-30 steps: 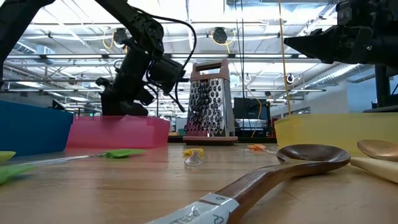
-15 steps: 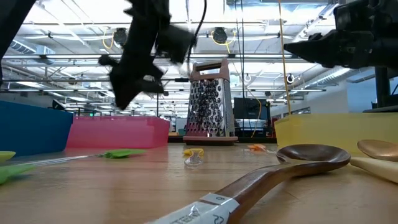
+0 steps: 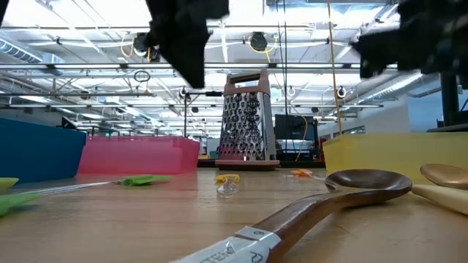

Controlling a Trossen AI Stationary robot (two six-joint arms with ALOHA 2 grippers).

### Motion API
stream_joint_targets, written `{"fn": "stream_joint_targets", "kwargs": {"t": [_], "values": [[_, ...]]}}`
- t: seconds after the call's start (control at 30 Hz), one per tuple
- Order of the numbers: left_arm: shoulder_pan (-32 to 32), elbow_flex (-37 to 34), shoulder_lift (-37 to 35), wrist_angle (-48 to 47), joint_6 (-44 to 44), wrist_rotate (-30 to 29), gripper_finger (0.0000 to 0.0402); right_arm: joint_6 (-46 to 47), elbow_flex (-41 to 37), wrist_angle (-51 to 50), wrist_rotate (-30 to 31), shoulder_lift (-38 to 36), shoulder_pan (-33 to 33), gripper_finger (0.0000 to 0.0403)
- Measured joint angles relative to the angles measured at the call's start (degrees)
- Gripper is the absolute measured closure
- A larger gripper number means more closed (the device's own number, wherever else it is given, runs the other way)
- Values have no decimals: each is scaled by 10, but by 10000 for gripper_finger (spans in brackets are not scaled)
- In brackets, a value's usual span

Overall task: Pick & Place Kitchen Items
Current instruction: Put the yellow knife into the red bin

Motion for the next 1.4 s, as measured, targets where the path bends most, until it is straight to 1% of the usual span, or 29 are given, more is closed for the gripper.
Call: {"fn": "stream_joint_targets", "kwargs": {"t": [0.13,0.17,0.23,0.3,0.37,0.43,0.53,0.67,0.73,0.83,0.9,0.97,1.07,1.17,1.27,1.33,1.4], "values": [[-48,0,0,94,60,-46,319,48,0,94,-81,0,36,273],[-57,0,0,109,77,-48,319,54,0,103,-102,0,45,269],[-72,0,0,134,101,-41,320,66,7,101,-121,2,67,264],[-83,0,0,146,110,-29,320,78,23,75,-121,10,91,259],[-89,0,0,152,111,-29,320,75,42,18,-120,28,116,256],[-92,0,0,150,111,-33,320,65,78,-32,-118,60,142,252],[-92,0,0,149,110,-36,320,67,127,-65,-106,125,173,250],[-87,0,0,148,109,-39,320,68,177,-116,-108,225,197,250],[-84,0,0,148,108,-43,320,55,200,-155,-108,266,201,250],[-80,0,0,148,108,-43,320,22,226,-239,-108,330,196,250],[-77,0,0,148,107,-42,320,-1,245,-268,-108,364,186,250],[-74,0,0,149,107,-35,320,-16,264,-272,-112,394,175,250],[-71,0,0,149,107,-23,320,-37,287,-271,-138,442,163,250],[-71,0,0,148,110,-22,320,-54,317,-254,-155,492,163,250],[-73,0,0,147,111,-10,320,-71,342,-263,-170,543,163,250],[-76,0,0,147,110,-9,320,-76,358,-260,-171,567,163,250],[-78,0,0,147,110,-9,320,-77,368,-255,-184,583,159,250]]}}
